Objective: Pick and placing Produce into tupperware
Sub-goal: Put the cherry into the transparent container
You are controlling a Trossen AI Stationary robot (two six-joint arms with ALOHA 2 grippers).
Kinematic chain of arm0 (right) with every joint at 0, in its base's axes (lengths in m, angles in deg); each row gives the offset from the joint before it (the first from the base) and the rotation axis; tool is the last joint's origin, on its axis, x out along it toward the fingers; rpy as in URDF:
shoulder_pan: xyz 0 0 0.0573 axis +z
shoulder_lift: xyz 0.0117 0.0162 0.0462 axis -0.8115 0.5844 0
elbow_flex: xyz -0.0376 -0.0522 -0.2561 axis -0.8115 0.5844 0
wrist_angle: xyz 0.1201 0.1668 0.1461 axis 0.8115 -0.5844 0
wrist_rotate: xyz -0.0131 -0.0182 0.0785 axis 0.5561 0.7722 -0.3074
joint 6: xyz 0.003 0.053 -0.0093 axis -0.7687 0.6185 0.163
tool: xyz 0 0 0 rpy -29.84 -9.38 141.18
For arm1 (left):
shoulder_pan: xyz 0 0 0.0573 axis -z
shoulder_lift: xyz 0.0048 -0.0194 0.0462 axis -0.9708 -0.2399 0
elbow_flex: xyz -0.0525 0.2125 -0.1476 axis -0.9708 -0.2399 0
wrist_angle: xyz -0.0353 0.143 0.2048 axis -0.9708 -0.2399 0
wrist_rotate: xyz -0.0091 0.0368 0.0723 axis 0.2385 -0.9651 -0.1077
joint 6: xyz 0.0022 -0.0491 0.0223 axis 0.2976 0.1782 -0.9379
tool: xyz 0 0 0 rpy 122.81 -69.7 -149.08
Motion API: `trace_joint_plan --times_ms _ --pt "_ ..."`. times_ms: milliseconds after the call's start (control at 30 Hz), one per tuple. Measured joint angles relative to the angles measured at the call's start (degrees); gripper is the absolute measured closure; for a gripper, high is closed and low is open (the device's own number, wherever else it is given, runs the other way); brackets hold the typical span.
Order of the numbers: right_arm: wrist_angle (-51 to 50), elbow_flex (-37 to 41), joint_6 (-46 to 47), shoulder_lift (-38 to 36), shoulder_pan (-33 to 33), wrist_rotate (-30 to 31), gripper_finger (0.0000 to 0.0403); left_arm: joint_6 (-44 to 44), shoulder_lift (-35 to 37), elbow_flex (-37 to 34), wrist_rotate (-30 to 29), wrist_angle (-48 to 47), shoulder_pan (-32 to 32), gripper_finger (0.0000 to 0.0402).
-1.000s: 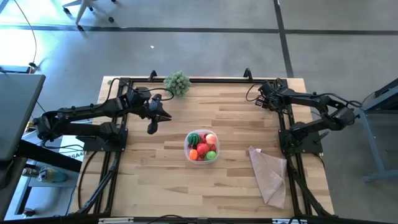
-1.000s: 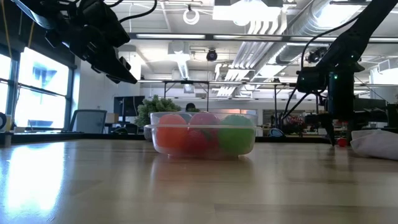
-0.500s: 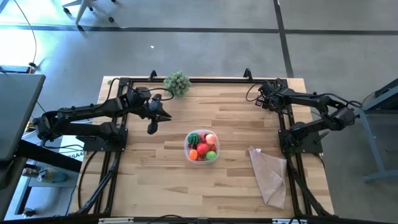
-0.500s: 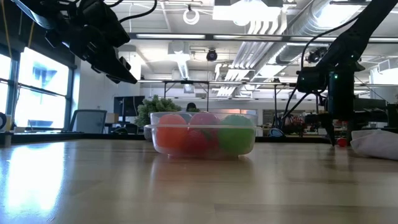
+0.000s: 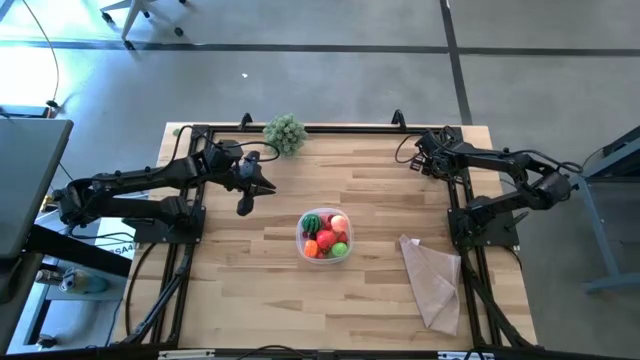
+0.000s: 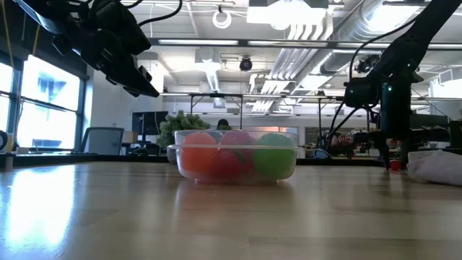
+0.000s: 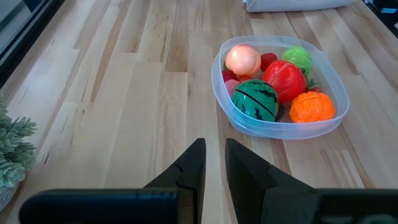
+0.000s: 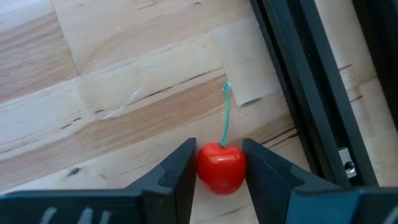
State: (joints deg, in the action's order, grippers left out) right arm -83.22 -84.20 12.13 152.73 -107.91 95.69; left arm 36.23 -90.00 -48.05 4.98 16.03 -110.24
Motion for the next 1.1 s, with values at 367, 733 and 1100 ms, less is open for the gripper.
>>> trace_joint_plan --times_ms 367,733,1100 --pt "0.86 0.02 -1.53 0.00 0.09 0.10 0.0288 0.01 -0.01 0.01 0.01 0.00 -0.01 0.0350" --pt "1.02 0.02 -1.71 0.00 0.11 0.46 0.0300 0.01 0.00 0.01 0.01 0.00 -0.01 0.0350" --pt "1.29 -0.54 -5.79 -0.14 0.09 -0.86 0.0301 -0.01 0.02 0.01 -0.01 0.00 -0.01 0.0350"
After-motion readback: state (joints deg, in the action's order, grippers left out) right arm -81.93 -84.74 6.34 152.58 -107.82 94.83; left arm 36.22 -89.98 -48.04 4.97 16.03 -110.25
